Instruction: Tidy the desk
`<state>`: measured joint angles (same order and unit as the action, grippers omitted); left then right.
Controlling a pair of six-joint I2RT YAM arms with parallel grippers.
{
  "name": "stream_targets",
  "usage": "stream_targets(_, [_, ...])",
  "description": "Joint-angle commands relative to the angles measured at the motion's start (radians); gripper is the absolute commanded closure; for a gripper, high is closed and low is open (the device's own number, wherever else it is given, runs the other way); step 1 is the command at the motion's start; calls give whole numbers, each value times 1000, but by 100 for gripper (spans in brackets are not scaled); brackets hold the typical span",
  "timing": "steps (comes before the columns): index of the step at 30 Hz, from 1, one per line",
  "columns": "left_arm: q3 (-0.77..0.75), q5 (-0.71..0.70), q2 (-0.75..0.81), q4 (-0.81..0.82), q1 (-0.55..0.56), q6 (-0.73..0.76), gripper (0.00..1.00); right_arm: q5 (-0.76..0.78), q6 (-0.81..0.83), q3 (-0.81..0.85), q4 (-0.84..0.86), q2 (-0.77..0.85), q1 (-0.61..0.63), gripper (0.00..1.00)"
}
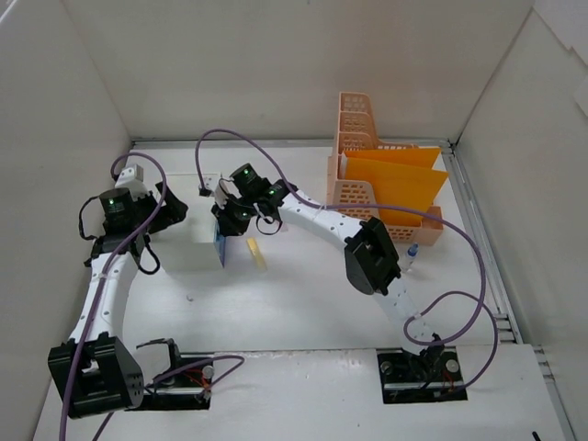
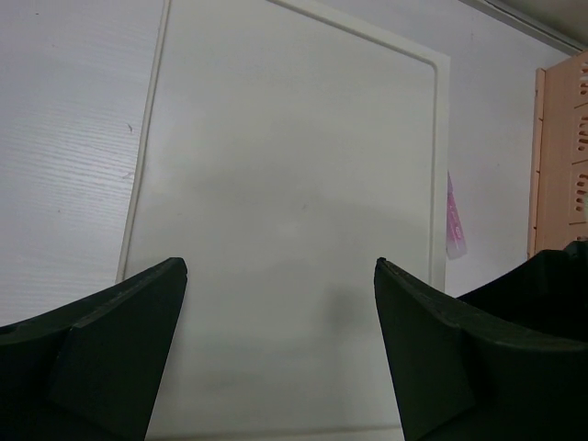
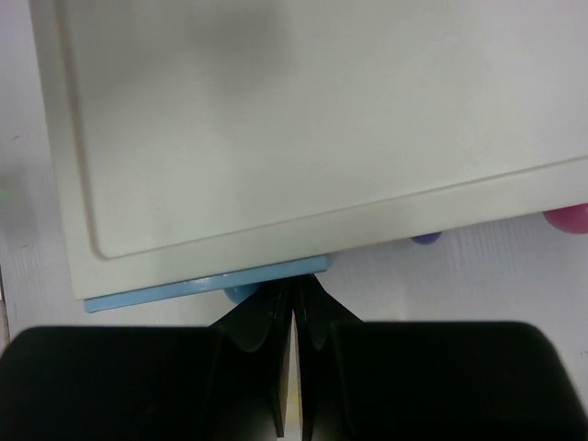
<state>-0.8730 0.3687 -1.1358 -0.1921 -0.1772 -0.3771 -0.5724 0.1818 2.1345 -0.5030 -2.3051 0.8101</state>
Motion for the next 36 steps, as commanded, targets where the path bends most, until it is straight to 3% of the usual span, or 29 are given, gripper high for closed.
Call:
stream_targets(1, [40,-1,-59,-159,10,-5,20,-87,-34,53,87,9,-3,98])
stream_targets(12, [26,21,-82,-168,28,-3,20,-279,-58,45,184,7,-48,85])
stream_targets(24, [-41,41,-22,-202,28,-16,19,-176,14,-90,195,171,-146,84])
stream_targets(27, [-110,45,-1,-227,28,-23,18,-159,67,-114,192,210,-193,70])
stream_targets(28, [-127,47,2,-234,28,-25,18,-159,86,-113,193,211,-201,50])
stream_targets(30, [-176,41,10,-259,28,-25,14,-171,114,-105,193,194,-224,40])
stream_targets(36, [-202,-5,50,-309,19,-26,1,-269,284,-79,192,121,-230,29])
